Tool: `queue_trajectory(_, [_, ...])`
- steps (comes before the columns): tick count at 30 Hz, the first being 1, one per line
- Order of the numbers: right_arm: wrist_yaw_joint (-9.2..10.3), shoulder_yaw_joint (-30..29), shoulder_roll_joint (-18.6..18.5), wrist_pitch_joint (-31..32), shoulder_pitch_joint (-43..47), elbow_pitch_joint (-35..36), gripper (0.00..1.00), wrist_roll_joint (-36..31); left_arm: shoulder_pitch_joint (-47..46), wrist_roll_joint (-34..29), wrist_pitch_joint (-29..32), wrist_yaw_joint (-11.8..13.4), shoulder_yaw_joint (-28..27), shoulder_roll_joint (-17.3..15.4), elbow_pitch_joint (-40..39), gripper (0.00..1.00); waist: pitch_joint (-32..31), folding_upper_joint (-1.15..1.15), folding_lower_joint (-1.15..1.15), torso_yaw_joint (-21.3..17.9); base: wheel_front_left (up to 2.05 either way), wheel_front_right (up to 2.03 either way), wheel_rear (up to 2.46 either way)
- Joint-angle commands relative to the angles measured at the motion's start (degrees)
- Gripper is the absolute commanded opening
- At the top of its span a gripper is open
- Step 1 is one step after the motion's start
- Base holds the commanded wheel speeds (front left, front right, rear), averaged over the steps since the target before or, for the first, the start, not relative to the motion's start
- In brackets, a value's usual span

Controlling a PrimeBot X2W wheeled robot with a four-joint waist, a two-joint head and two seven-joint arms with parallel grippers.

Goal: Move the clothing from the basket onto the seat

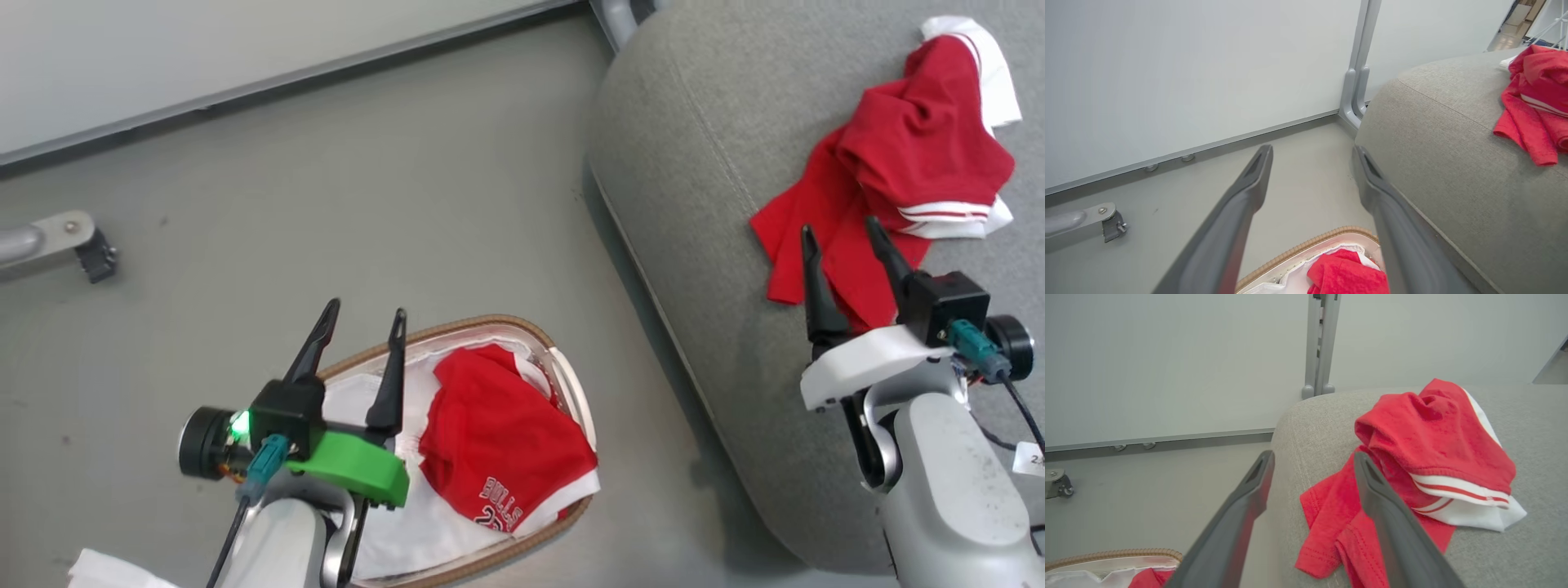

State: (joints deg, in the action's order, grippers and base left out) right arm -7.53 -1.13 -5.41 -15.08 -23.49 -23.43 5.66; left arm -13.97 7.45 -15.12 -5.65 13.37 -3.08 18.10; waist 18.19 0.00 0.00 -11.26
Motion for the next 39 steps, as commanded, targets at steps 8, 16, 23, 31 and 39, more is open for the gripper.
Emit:
queue_trajectory(8, [0.08,1.4,1.2,-0.1,6.0,1.5,1.00,2.7,6.1,1.6,0.0,2.2,-5.5,0.2,1.5,1.00,-7.2,0.00,0.00,8.1,0.00,0.00,0.00])
queue_trajectory(16, [0.08,1.3,1.7,-0.1,10.0,1.8,1.00,3.0,10.7,2.7,0.0,3.4,-8.9,0.2,2.7,1.00,-10.8,0.00,0.00,12.0,0.00,0.00,0.00])
queue_trajectory(23, [0.08,1.4,2.1,-0.1,13.0,1.0,1.00,3.5,13.7,4.0,0.0,3.8,-10.2,0.2,3.2,1.00,-12.5,0.00,0.00,13.0,0.00,0.00,0.00])
queue_trajectory(31, [0.08,1.5,2.4,-0.1,14.7,0.2,1.00,3.6,15.1,4.5,0.0,3.8,-10.0,0.2,3.5,1.00,-13.2,0.00,0.00,12.6,0.00,0.00,0.00])
queue_trajectory(39, [0.08,2.2,2.4,-0.1,12.7,0.9,1.00,3.9,12.5,4.7,0.0,2.3,-6.8,0.2,4.6,1.00,-10.9,0.00,0.00,11.1,0.00,0.00,0.00])
